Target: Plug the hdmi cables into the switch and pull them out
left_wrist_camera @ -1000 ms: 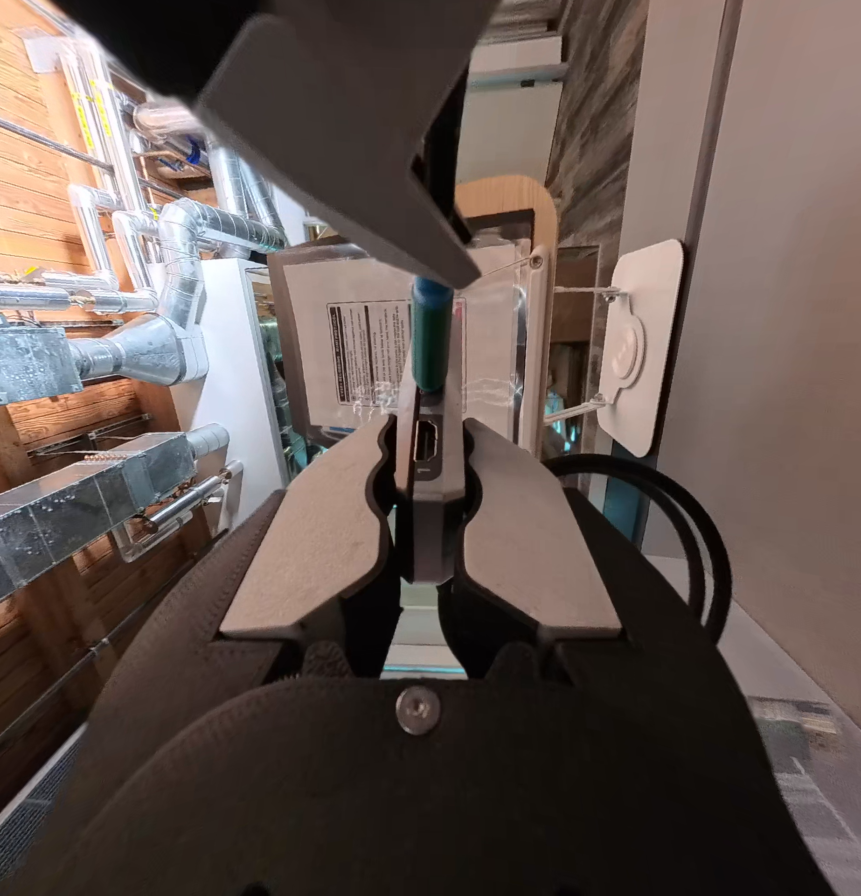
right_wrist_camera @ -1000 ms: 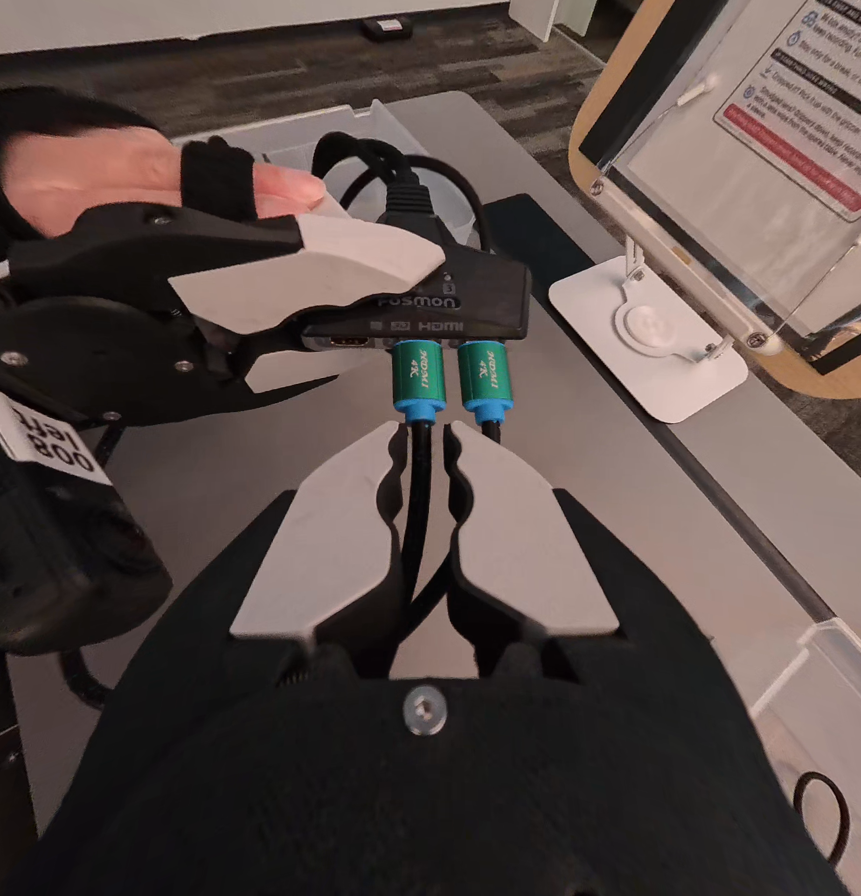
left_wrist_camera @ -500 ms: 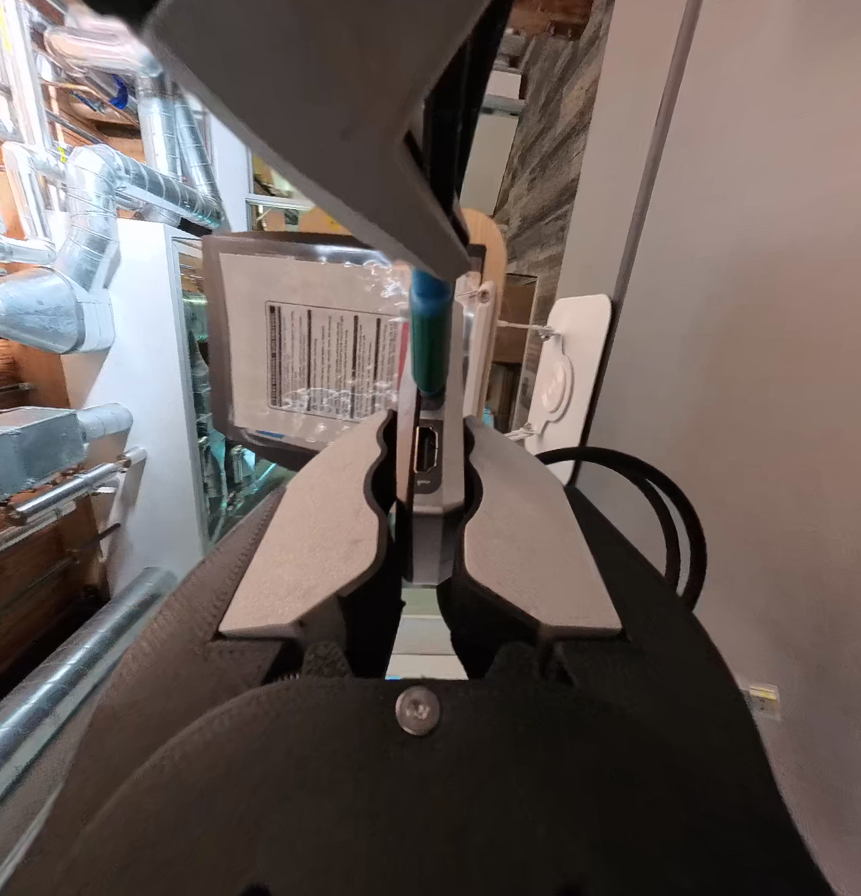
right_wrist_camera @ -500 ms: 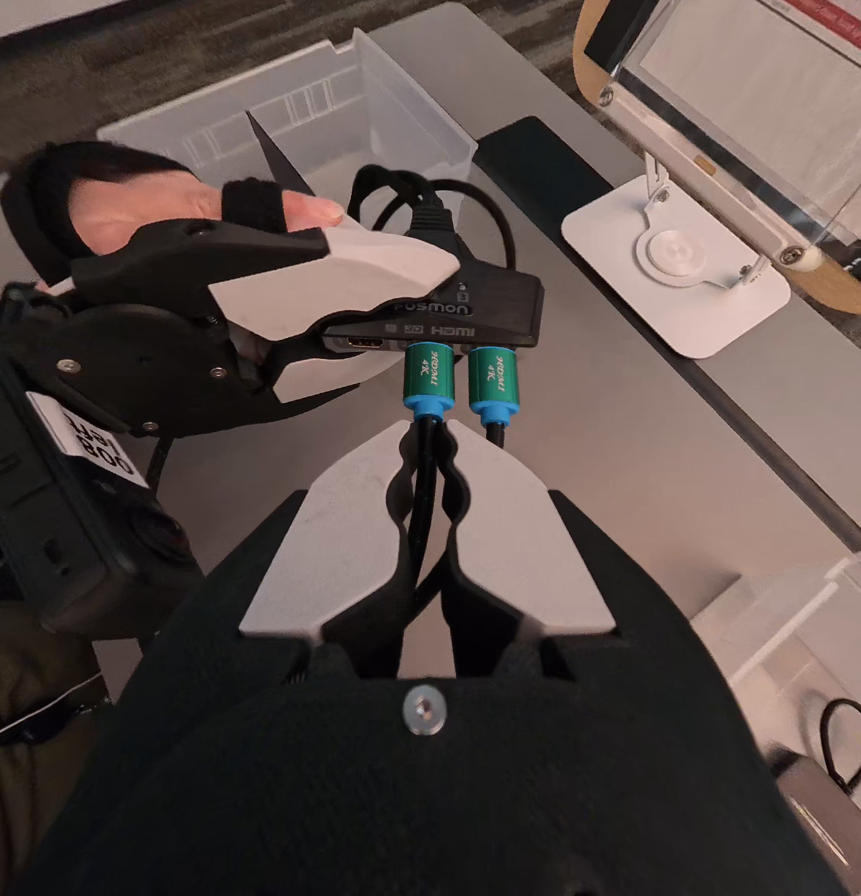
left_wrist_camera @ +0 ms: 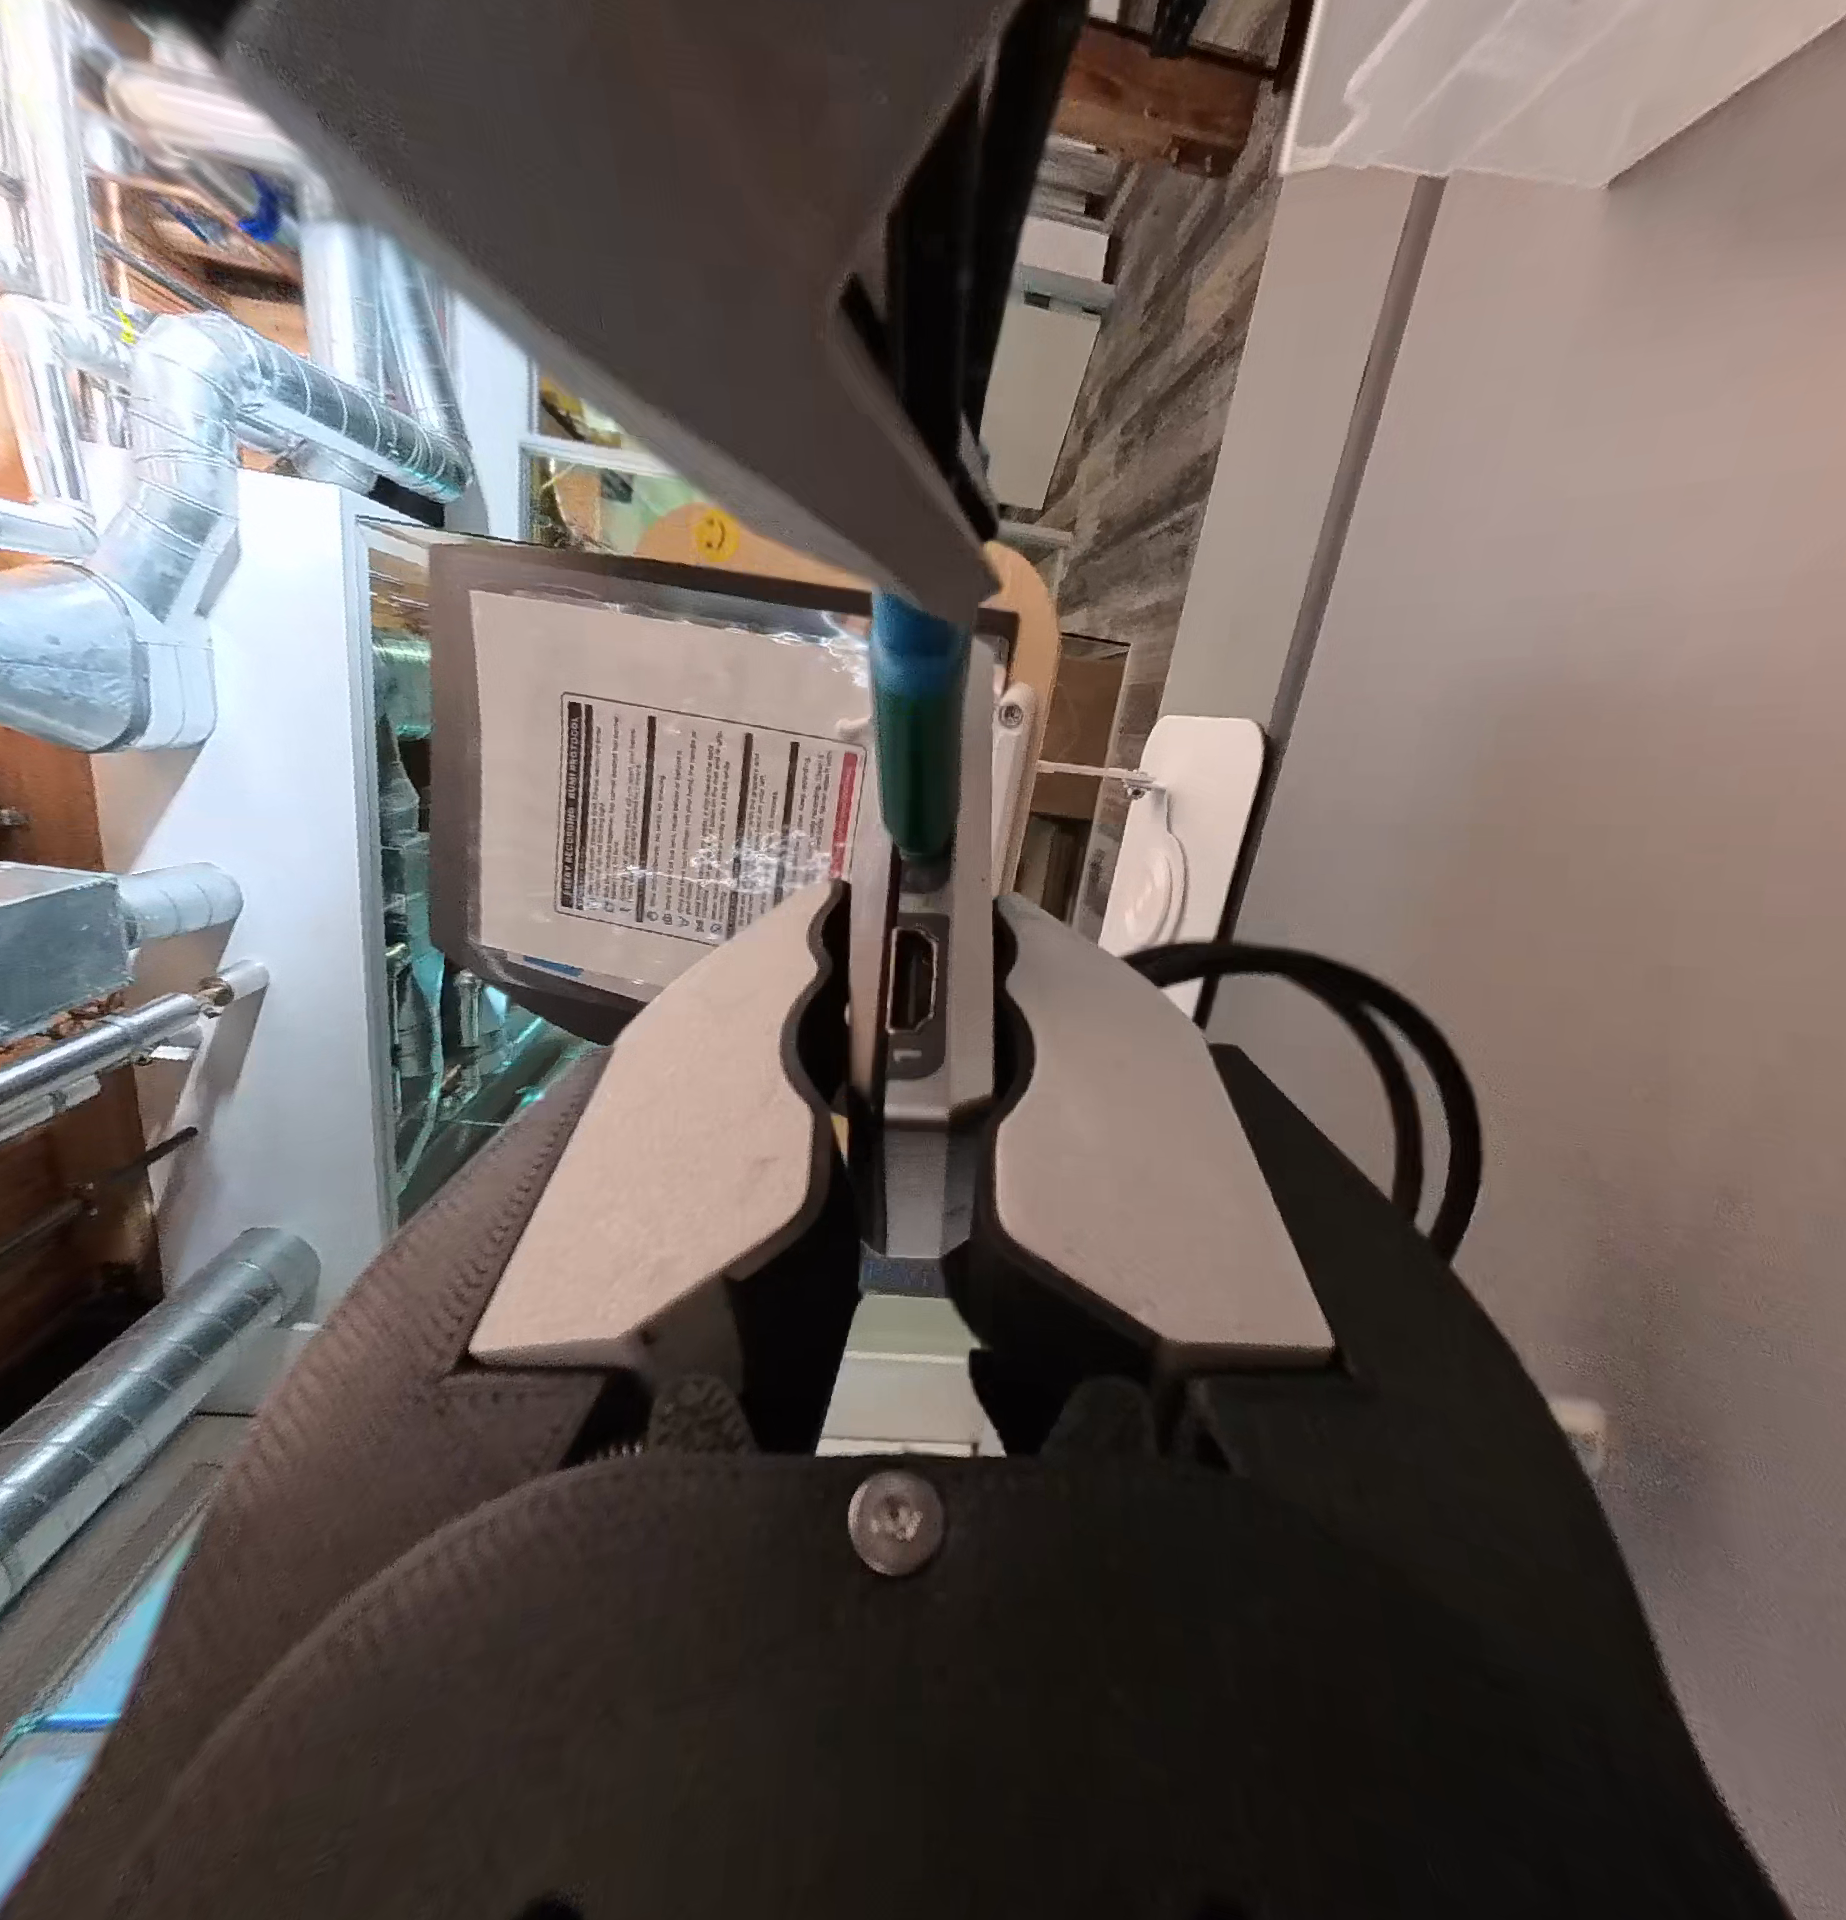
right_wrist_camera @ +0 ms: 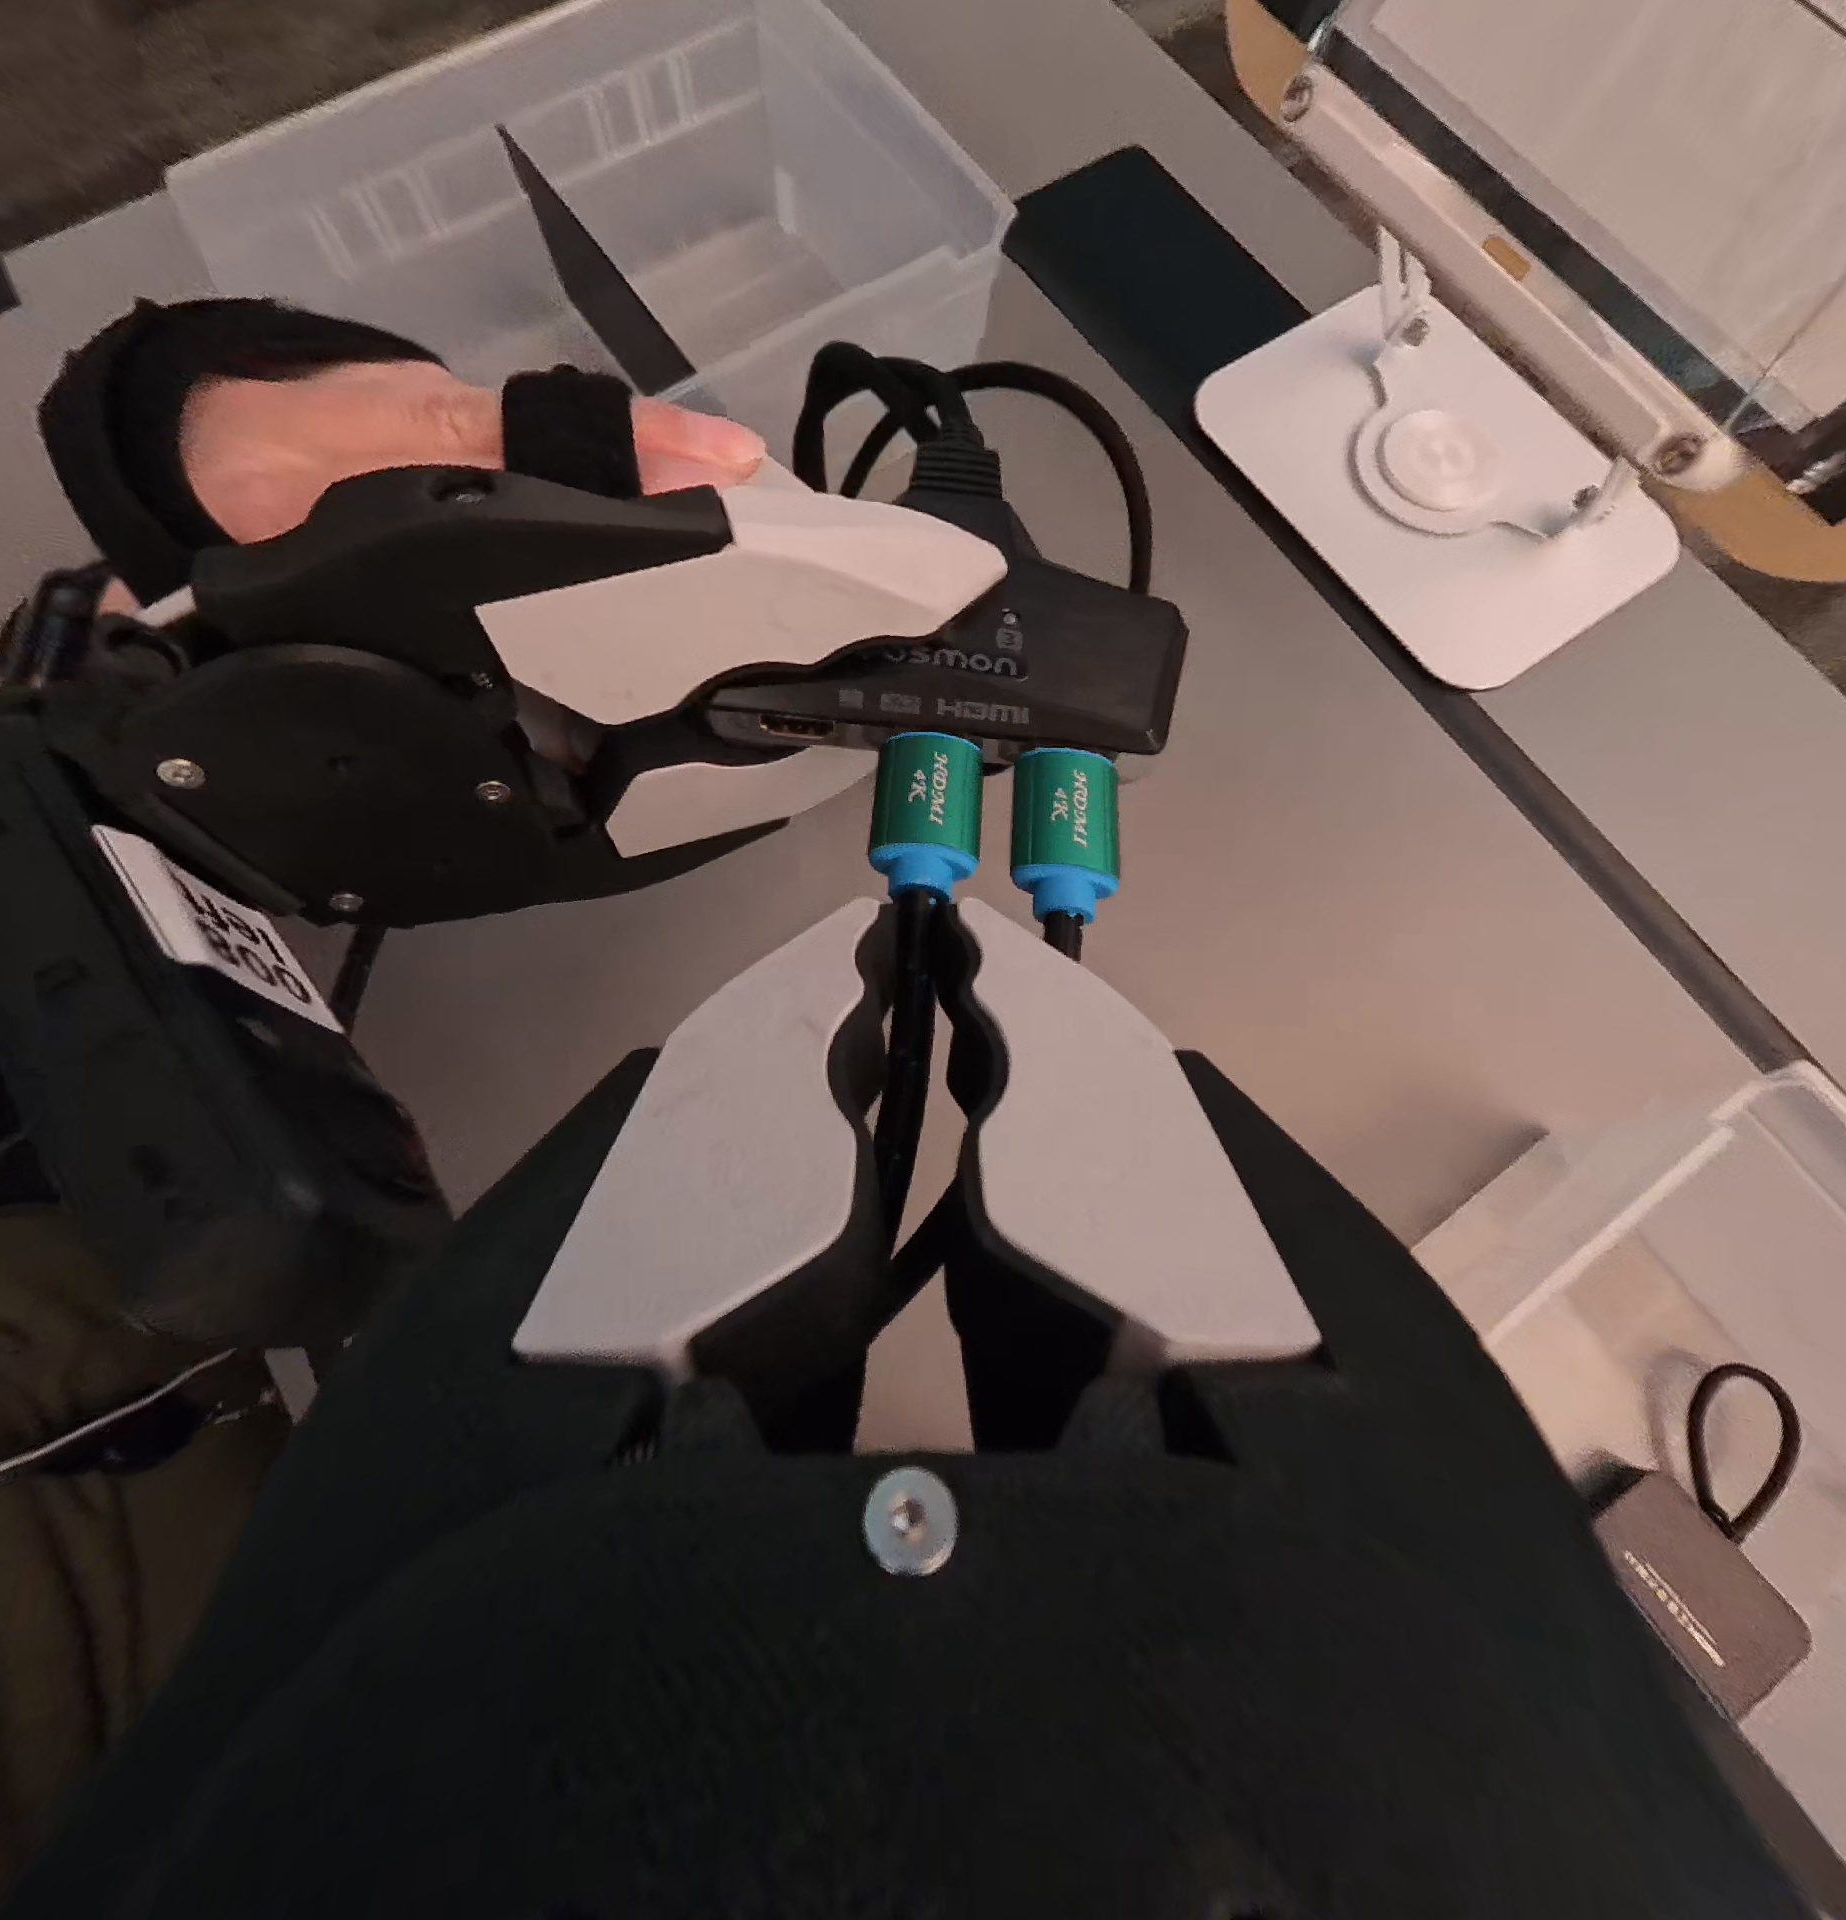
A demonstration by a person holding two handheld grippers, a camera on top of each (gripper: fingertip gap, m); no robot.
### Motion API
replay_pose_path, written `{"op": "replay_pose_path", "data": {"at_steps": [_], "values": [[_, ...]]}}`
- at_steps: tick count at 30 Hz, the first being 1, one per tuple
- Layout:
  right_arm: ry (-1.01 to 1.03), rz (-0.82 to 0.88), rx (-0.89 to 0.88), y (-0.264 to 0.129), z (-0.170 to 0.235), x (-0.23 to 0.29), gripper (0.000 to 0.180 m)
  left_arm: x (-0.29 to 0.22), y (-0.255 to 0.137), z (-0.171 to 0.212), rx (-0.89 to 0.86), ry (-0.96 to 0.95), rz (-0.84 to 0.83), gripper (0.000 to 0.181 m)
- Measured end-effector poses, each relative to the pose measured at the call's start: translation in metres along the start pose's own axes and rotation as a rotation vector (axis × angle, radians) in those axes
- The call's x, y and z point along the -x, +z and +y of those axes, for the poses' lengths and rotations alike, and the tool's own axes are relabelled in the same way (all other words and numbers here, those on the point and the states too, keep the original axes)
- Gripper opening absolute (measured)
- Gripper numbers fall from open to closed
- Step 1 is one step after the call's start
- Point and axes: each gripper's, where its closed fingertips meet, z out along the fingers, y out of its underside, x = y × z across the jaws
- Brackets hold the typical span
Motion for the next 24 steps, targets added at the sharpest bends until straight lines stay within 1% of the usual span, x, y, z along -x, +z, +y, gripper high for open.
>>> {"op": "replay_pose_path", "data": {"at_steps": [1, 4, 6, 7, 9, 11, 13, 15, 17, 19, 21, 24], "values": [[-0.017, -0.008, 0.000, -0.002, 0.001, 0.000, 0.008, -0.001, -0.002, -0.003, -0.010, -0.014, 0.009, 0.021], [-0.074, -0.018, -0.002, -0.010, 0.003, 0.001, 0.008, 0.000, -0.007, -0.012, -0.088, -0.047, -0.001, 0.023], [-0.073, -0.059, -0.042, -0.017, 0.001, 0.004, 0.008, 0.008, -0.011, -0.016, -0.131, -0.115, -0.012, 0.027], [-0.071, -0.083, -0.059, -0.021, 0.001, 0.004, 0.008, 0.012, -0.011, -0.014, -0.131, -0.142, -0.015, 0.032], [-0.091, -0.117, -0.082, -0.029, 0.002, 0.004, 0.008, 0.016, -0.011, -0.011, -0.138, -0.159, -0.019, 0.051], [-0.112, -0.162, -0.091, -0.033, 0.005, 0.008, 0.008, 0.013, -0.020, -0.023, -0.261, -0.120, -0.017, 0.046], [-0.137, -0.183, -0.087, -0.033, 0.008, 0.009, 0.008, 0.012, -0.024, -0.030, -0.322, -0.046, -0.078, 0.037], [-0.125, -0.181, -0.072, -0.032, 0.011, 0.005, 0.008, 0.009, -0.020, -0.030, -0.301, -0.038, -0.088, 0.035], [-0.102, -0.193, -0.061, -0.029, 0.014, 0.003, 0.008, 0.009, -0.018, -0.029, -0.283, -0.011, -0.128, 0.025], [-0.089, -0.189, -0.055, -0.026, 0.015, -0.001, 0.008, 0.009, -0.014, -0.025, -0.242, 0.031, -0.168, 0.024], [-0.052, -0.181, -0.046, -0.027, 0.017, -0.004, 0.008, 0.006, -0.011, -0.026, -0.228, 0.002, -0.140, 0.024], [-0.050, -0.134, -0.037, -0.030, 0.017, -0.005, 0.008, 0.008, -0.011, -0.028, -0.220, -0.016, -0.145, 0.024]]}}
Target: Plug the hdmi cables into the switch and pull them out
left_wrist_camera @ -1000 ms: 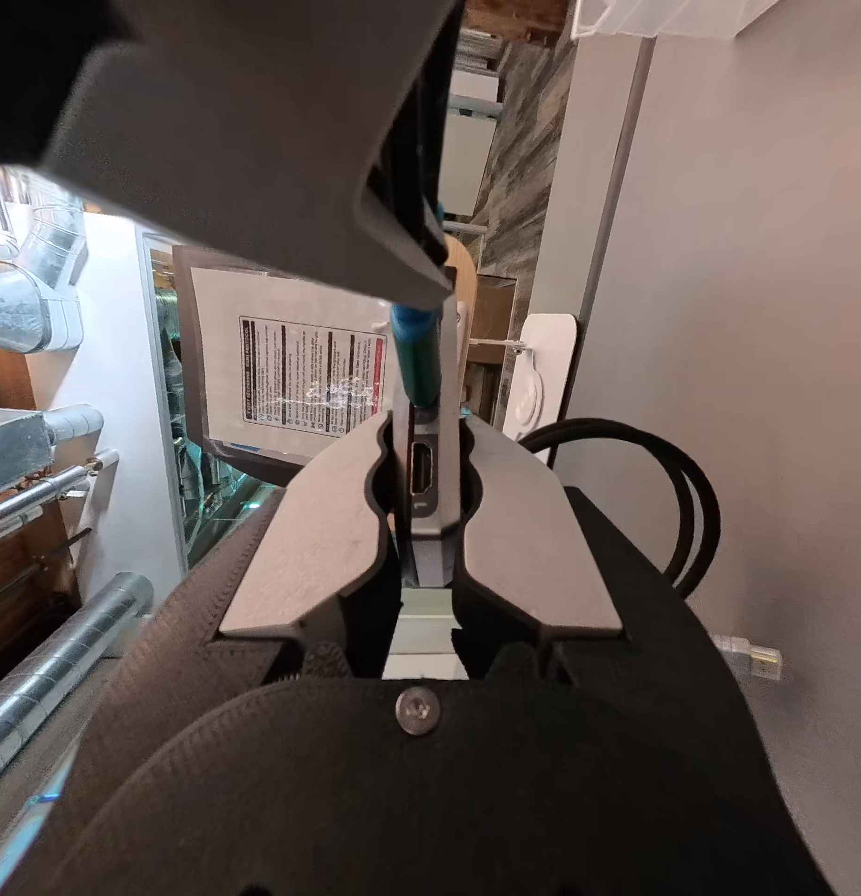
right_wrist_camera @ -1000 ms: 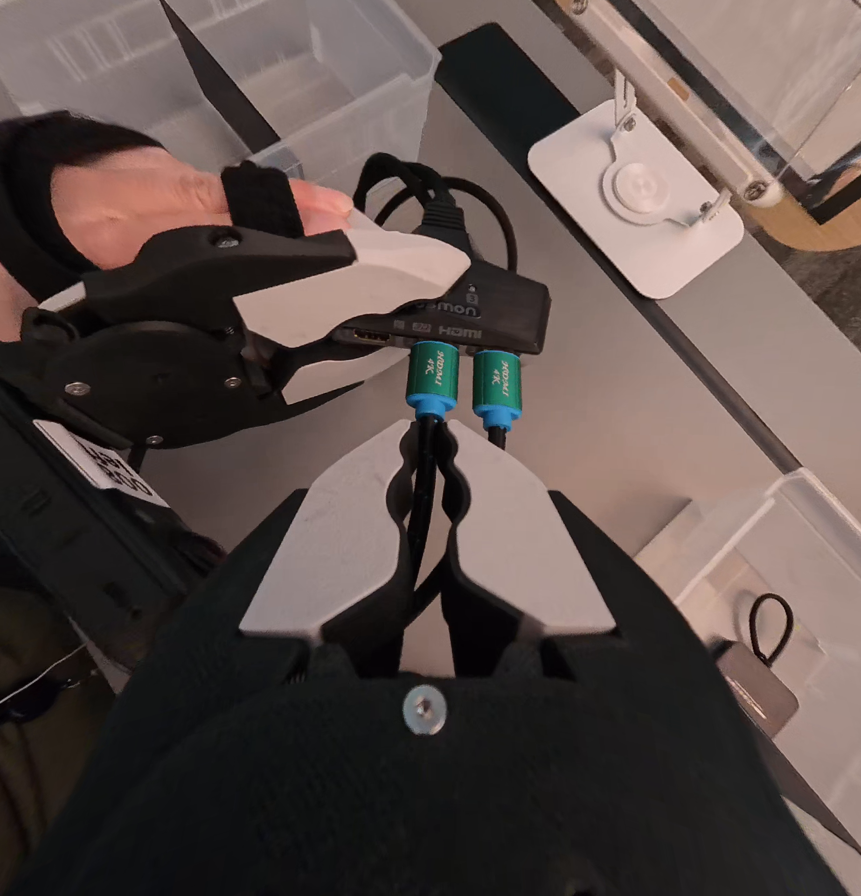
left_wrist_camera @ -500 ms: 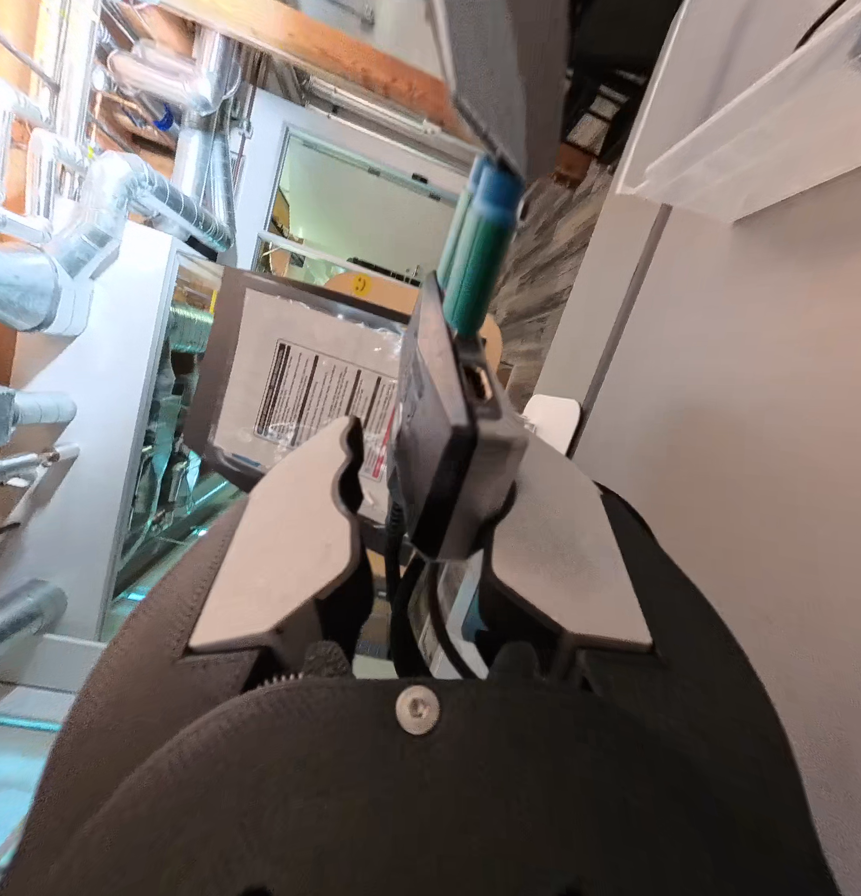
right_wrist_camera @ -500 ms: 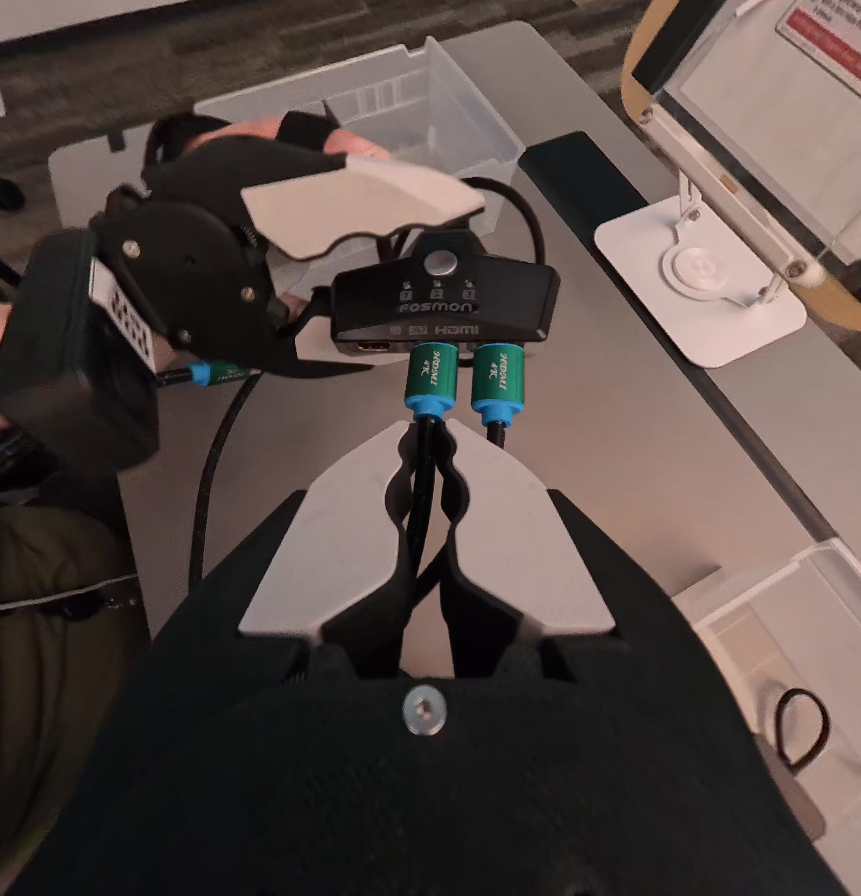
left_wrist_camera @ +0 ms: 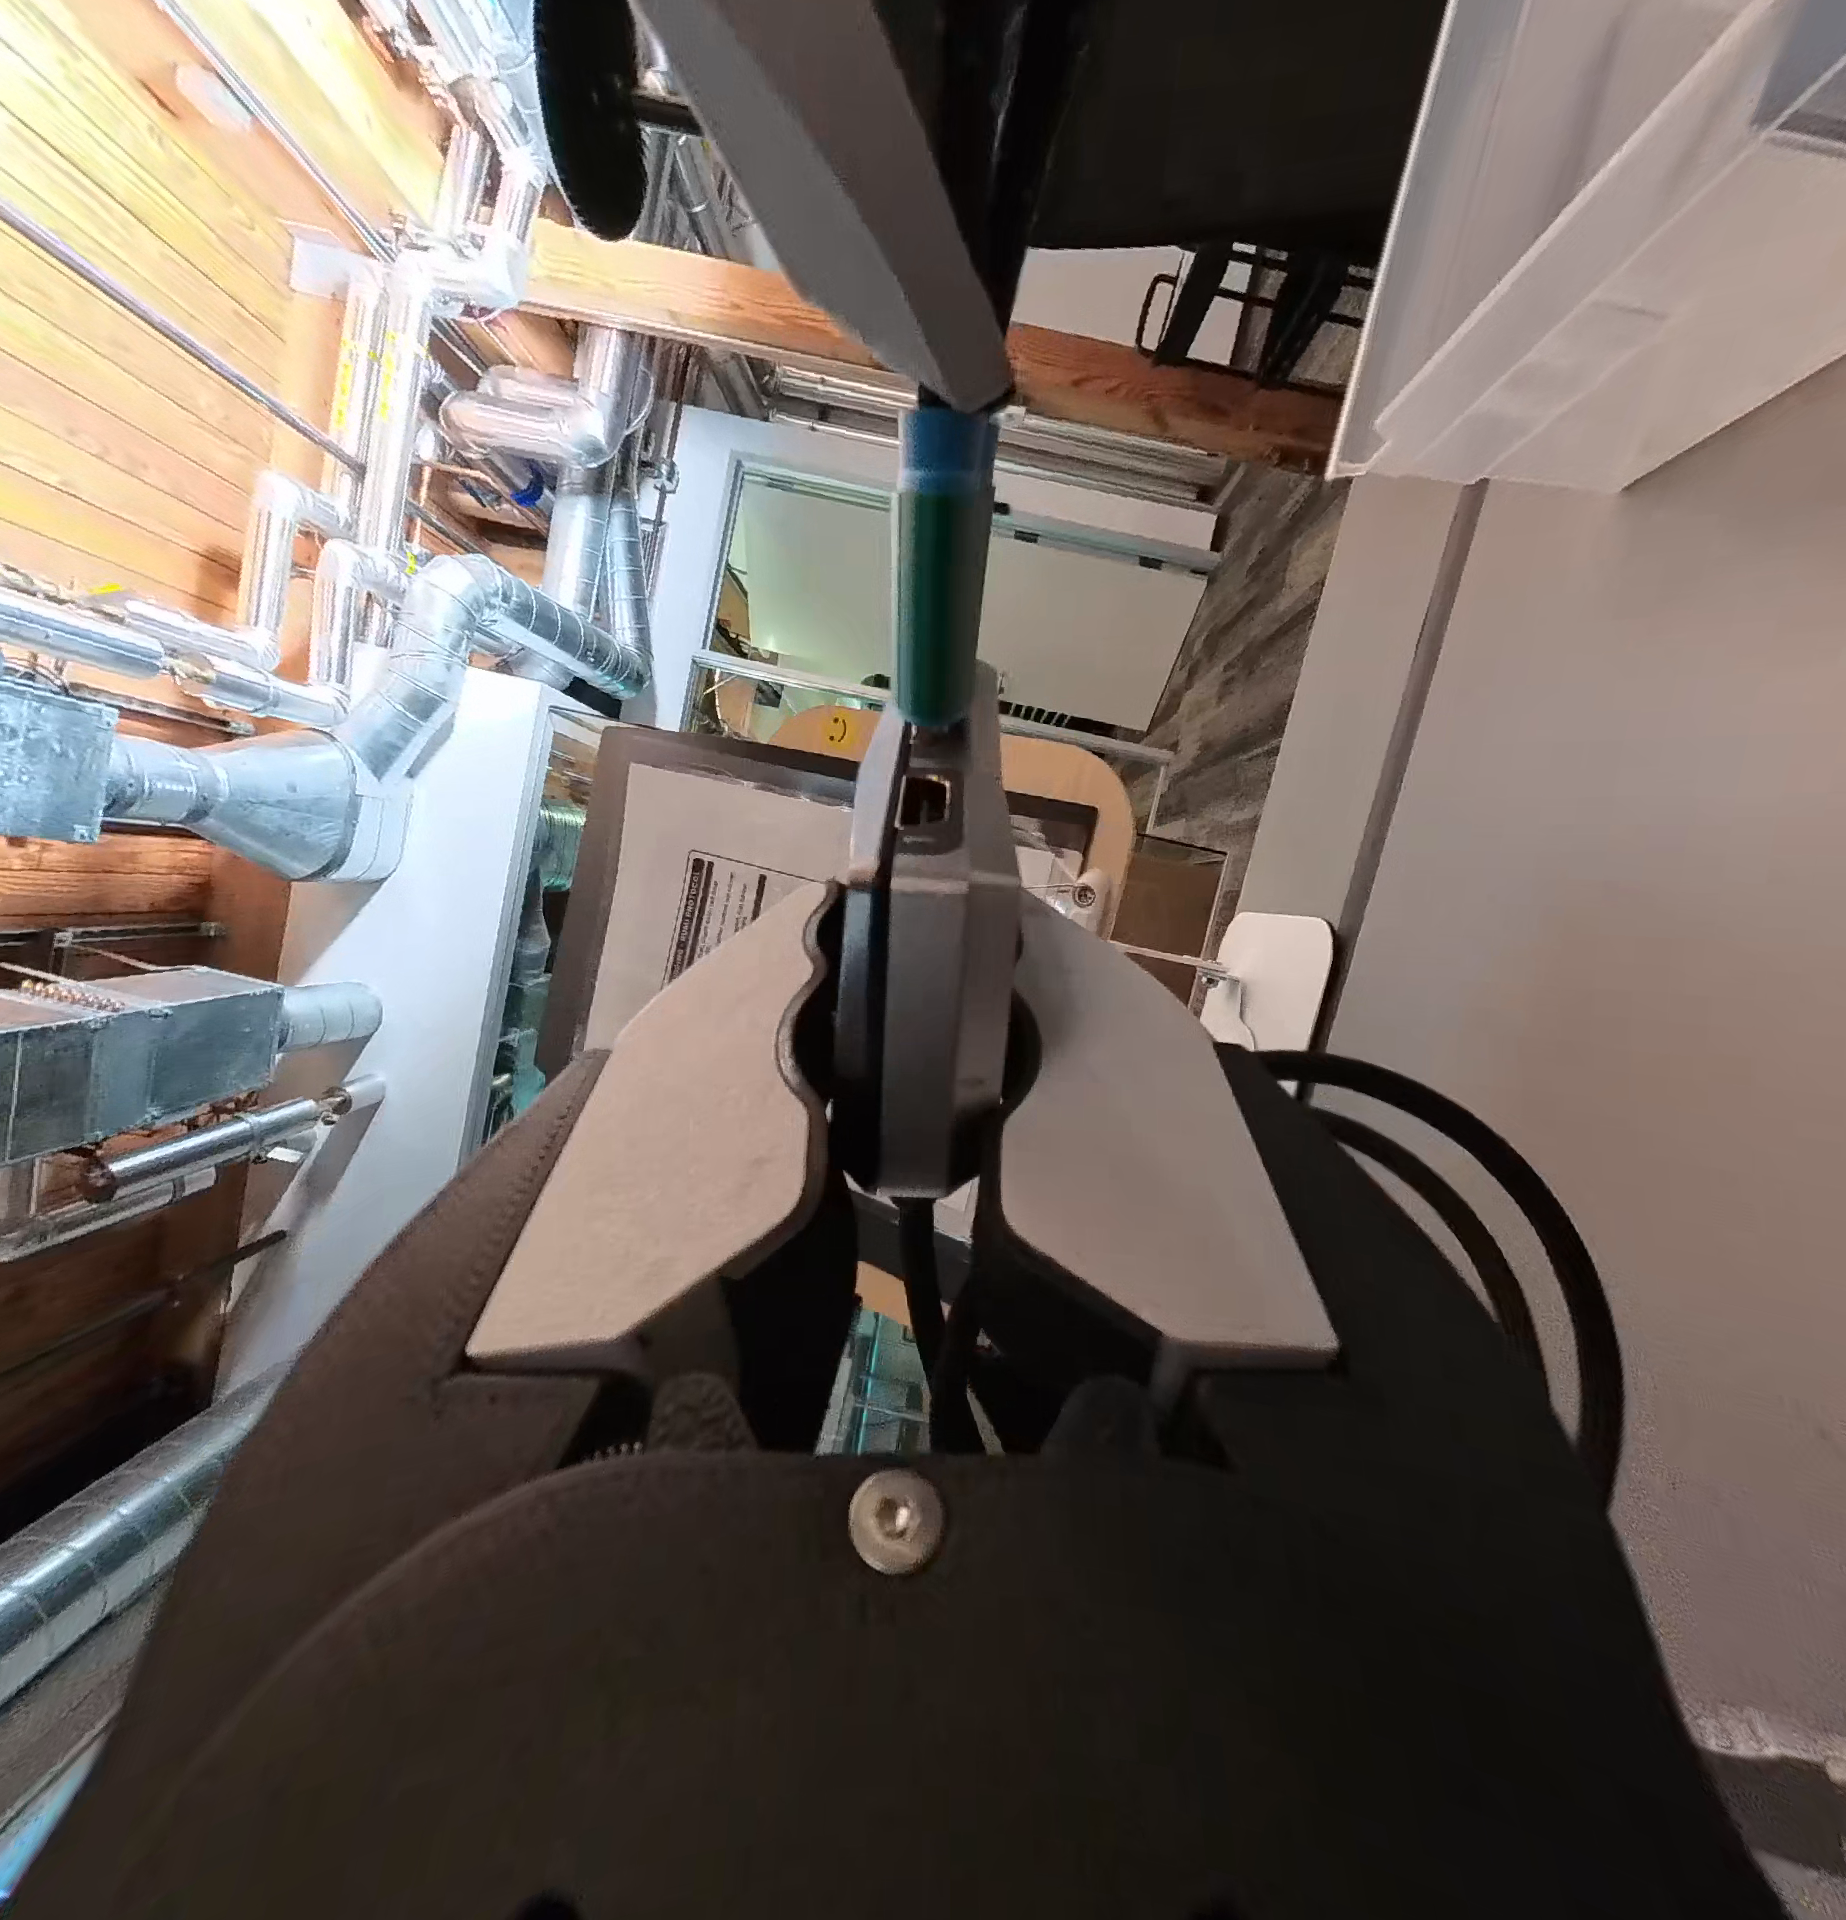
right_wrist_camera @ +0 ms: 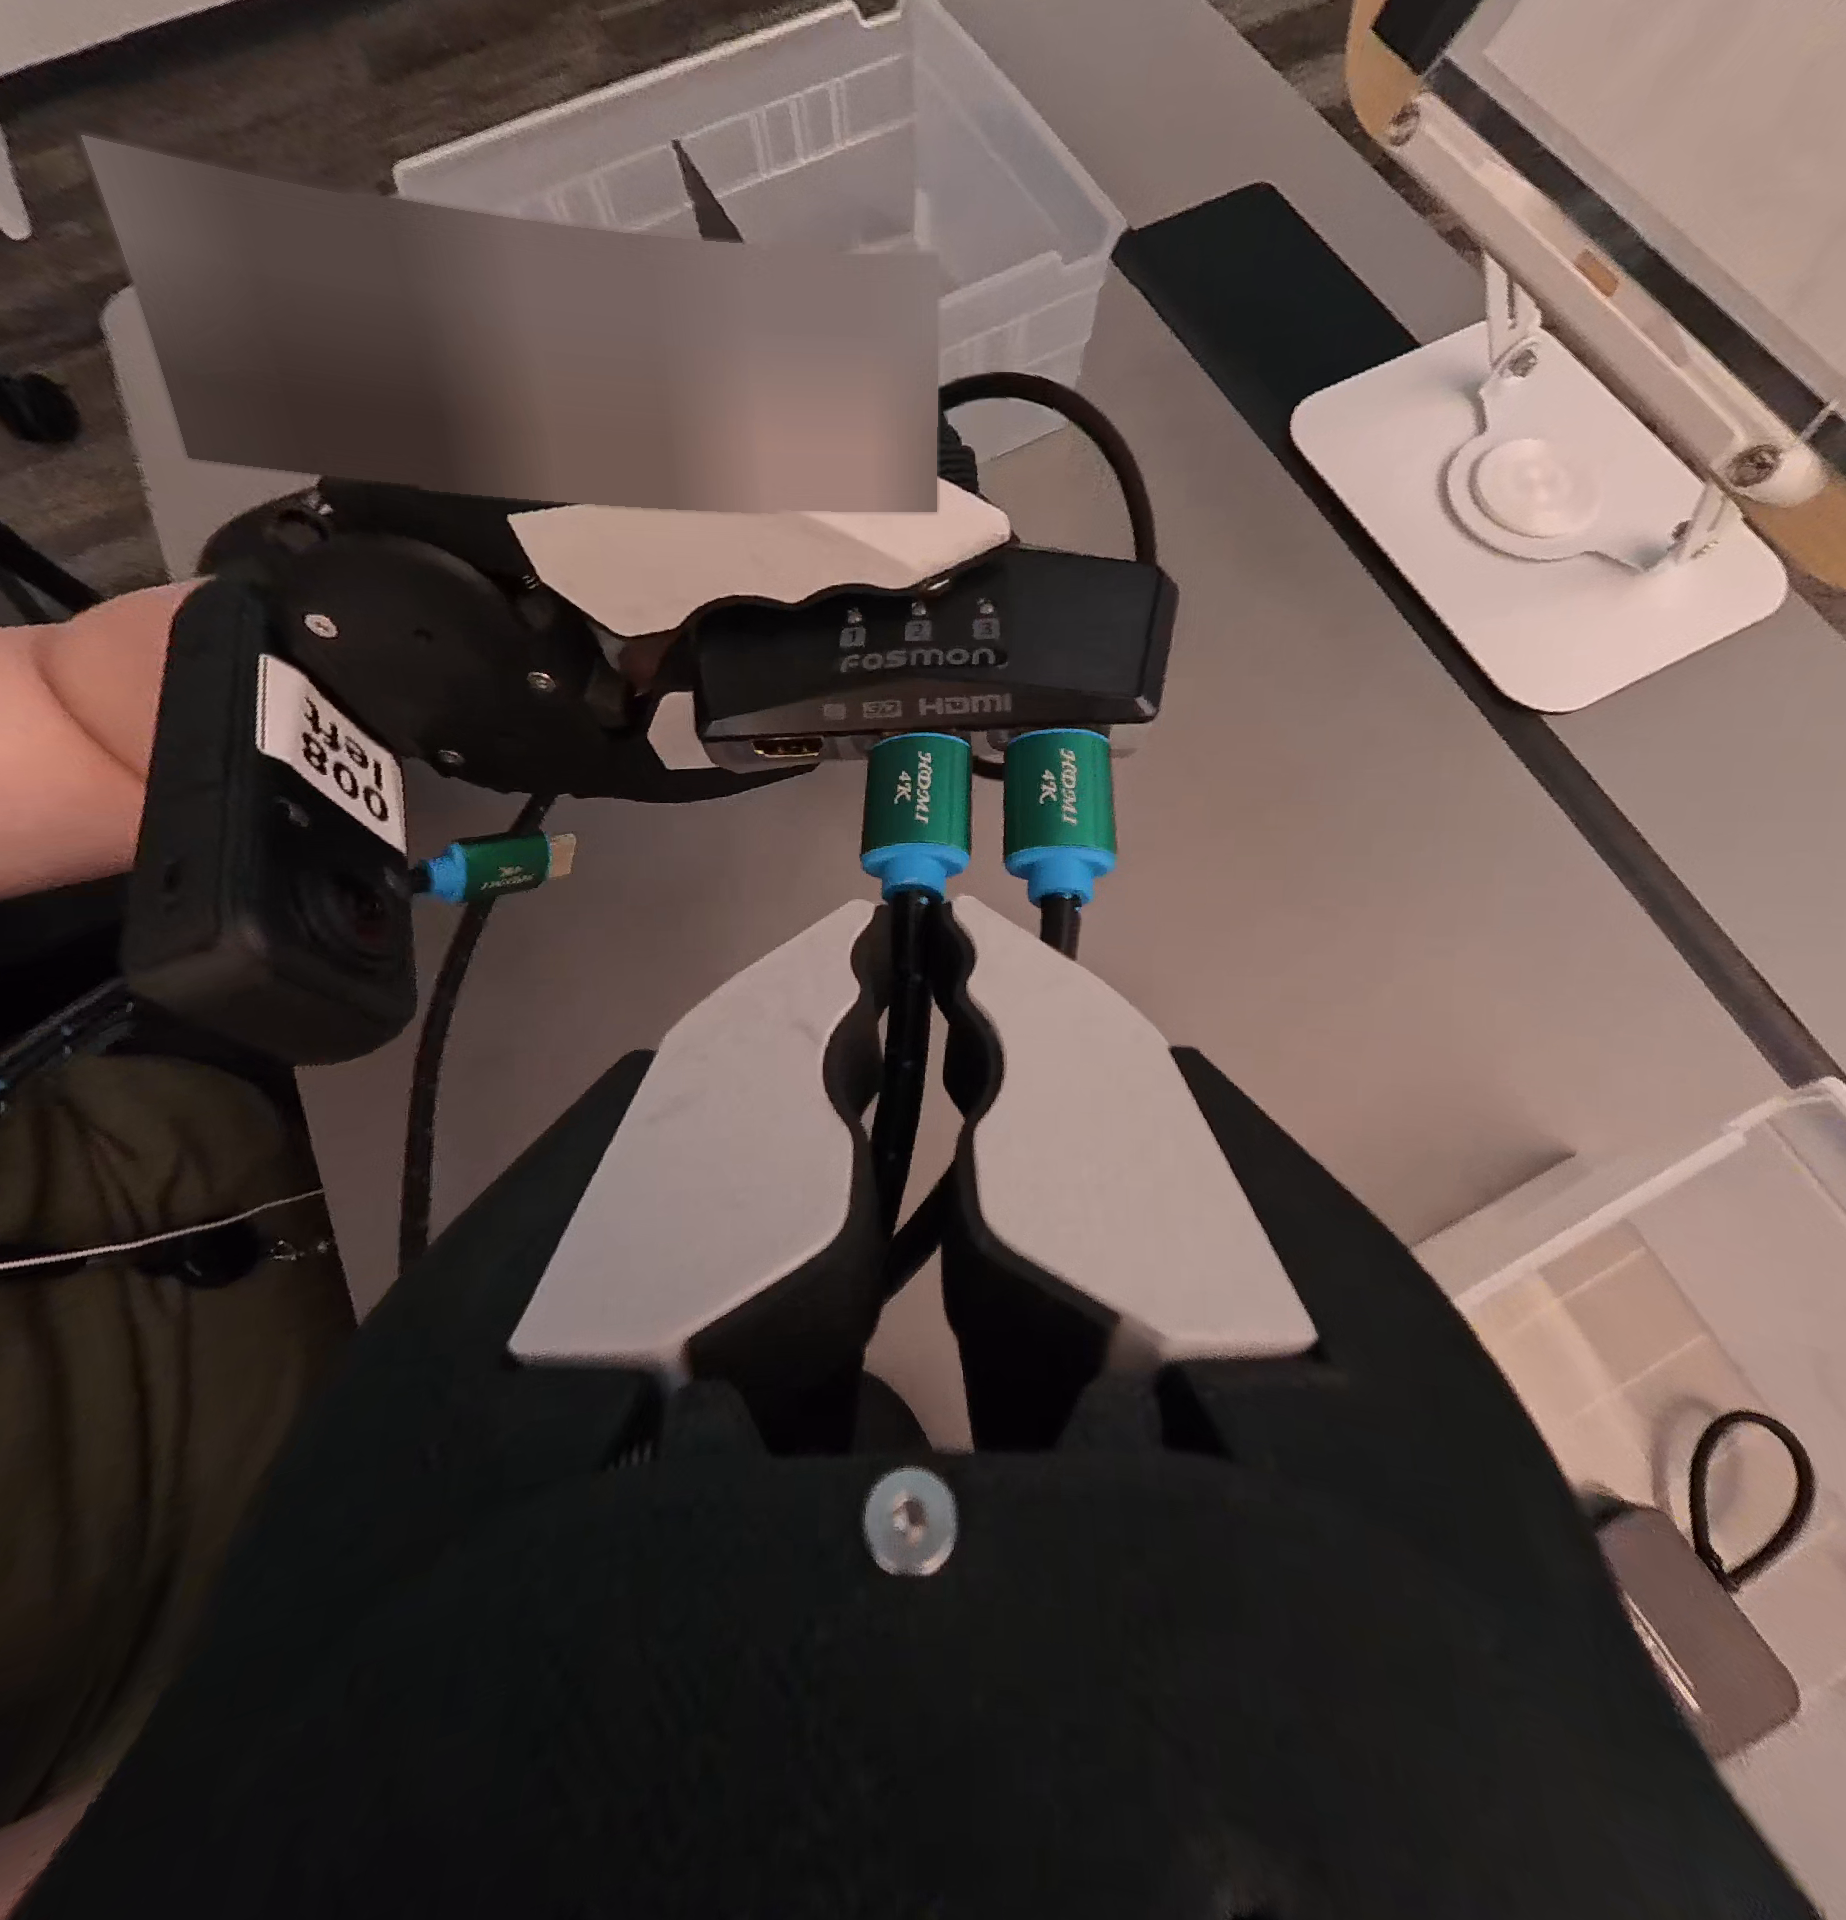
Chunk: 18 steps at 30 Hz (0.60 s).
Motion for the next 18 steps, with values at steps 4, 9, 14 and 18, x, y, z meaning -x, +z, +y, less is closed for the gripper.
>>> {"op": "replay_pose_path", "data": {"at_steps": [4, 9, 14, 18], "values": [[-0.013, 0.094, 0.044, -0.004, 0.001, 0.002, 0.008, -0.001, -0.001, -0.003, -0.011, -0.030, 0.016, 0.023], [-0.040, 0.130, 0.042, -0.012, -0.001, 0.010, 0.008, 0.005, -0.005, -0.009, -0.037, -0.039, -0.002, 0.025], [-0.029, 0.127, 0.047, -0.013, 0.000, 0.012, 0.008, 0.004, -0.005, -0.010, -0.039, -0.045, 0.013, 0.023], [-0.046, 0.259, 0.100, -0.012, 0.000, 0.011, 0.008, 0.004, -0.006, -0.009, -0.026, -0.058, 0.028, 0.023]]}}
